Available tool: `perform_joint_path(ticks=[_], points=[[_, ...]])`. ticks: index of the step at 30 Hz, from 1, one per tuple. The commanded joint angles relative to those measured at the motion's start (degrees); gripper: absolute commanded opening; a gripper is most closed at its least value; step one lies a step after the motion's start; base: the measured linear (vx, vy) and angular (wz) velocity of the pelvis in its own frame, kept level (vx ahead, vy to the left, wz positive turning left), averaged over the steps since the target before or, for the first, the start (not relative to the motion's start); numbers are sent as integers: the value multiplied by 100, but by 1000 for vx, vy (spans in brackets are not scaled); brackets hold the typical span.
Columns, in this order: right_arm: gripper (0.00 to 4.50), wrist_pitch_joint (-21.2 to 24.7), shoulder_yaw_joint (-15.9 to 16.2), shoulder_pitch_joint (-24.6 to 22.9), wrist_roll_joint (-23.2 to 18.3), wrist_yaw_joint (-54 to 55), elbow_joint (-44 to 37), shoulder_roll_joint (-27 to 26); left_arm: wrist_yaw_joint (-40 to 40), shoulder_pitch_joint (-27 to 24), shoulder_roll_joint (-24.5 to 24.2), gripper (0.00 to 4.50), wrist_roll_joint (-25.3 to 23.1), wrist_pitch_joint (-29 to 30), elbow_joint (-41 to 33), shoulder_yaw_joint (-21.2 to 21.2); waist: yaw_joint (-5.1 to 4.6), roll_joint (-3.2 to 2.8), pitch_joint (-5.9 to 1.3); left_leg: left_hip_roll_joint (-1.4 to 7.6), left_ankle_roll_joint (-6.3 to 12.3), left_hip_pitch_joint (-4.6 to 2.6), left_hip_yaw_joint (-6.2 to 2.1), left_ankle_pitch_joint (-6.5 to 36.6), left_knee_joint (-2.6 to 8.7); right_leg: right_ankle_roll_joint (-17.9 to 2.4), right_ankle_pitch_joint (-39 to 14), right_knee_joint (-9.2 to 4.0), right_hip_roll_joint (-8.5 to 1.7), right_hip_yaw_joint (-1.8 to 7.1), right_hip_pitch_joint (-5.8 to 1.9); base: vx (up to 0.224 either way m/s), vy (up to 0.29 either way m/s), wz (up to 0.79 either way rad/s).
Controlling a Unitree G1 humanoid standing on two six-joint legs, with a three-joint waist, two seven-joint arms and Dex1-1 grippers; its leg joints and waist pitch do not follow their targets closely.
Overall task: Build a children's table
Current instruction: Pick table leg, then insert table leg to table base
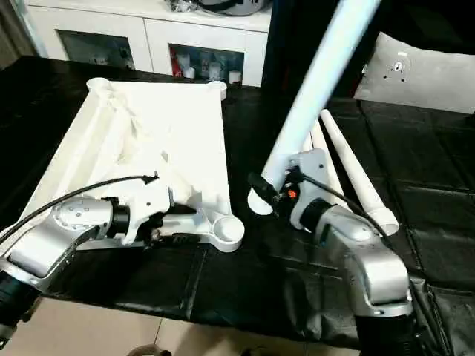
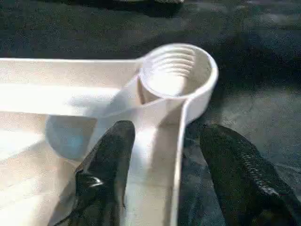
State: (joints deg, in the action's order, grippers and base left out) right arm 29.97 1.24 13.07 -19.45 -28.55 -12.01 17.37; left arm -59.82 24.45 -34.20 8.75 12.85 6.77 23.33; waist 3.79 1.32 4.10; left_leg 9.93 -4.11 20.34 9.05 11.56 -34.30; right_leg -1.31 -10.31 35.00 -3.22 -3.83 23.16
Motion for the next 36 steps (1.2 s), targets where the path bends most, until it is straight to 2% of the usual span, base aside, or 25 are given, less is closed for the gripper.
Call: perform_joint_path(ticks=[1,5,10,17,19,22,28,32,36], points=[[190,76,-14,-52,-94,-114,-189,52,-102,-34,-67,233,-44,-57,28,51,-21,-87,-310,277,-41,-25,-66,1118,462,-866,-1426,-434,-452,339,-289,0,0,0],[190,347,-169,-71,-410,-130,-275,-65,-119,-62,-48,192,-12,-2,165,24,-49,-86,-289,273,-22,-23,-70,1240,468,-855,-1745,-473,-464,339,-285,0,0,0],[190,337,-115,-164,-526,-172,-357,-80,-186,-50,85,154,35,57,401,-121,-55,-97,-259,272,-25,-20,-71,1301,476,-777,-2016,-511,-473,342,-266,0,0,0],[190,455,-94,-271,-588,-158,-501,-91,-226,-31,36,104,-72,-10,505,-104,-63,-108,-236,284,-6,-18,-82,1316,499,-789,-1977,-508,-473,348,-259,0,0,0],[190,414,-74,-298,-570,-217,-495,-55,-257,-13,-23,80,-185,-75,547,-48,-67,-106,-224,279,5,-18,-79,1362,498,-761,-2122,-532,-480,350,-250,0,0,0],[190,189,-54,-312,-439,-159,-444,-57,-300,6,-82,70,-349,-173,610,18,-74,-99,-208,284,0,-19,-86,1424,510,-686,-2324,-548,-489,350,-237,0,0,0],[190,388,-14,-269,-573,-232,-487,-56,-288,76,-21,24,-318,-253,698,-75,-92,-97,-193,281,30,-18,-93,1441,515,-605,-2644,-581,-503,352,-221,0,0,0],[190,513,130,-168,-653,-524,-481,77,-375,126,169,3,-225,-408,759,-131,-92,-90,-205,287,66,-4,-92,1336,512,-631,-2505,-573,-504,353,-230,0,0,0],[190,770,407,-72,-689,-883,-494,346,-452,155,326,0,-148,-490,782,-143,-95,-52,-233,284,132,12,-71,1093,489,-740,-2173,-532,-505,362,-266,0,0,0]])
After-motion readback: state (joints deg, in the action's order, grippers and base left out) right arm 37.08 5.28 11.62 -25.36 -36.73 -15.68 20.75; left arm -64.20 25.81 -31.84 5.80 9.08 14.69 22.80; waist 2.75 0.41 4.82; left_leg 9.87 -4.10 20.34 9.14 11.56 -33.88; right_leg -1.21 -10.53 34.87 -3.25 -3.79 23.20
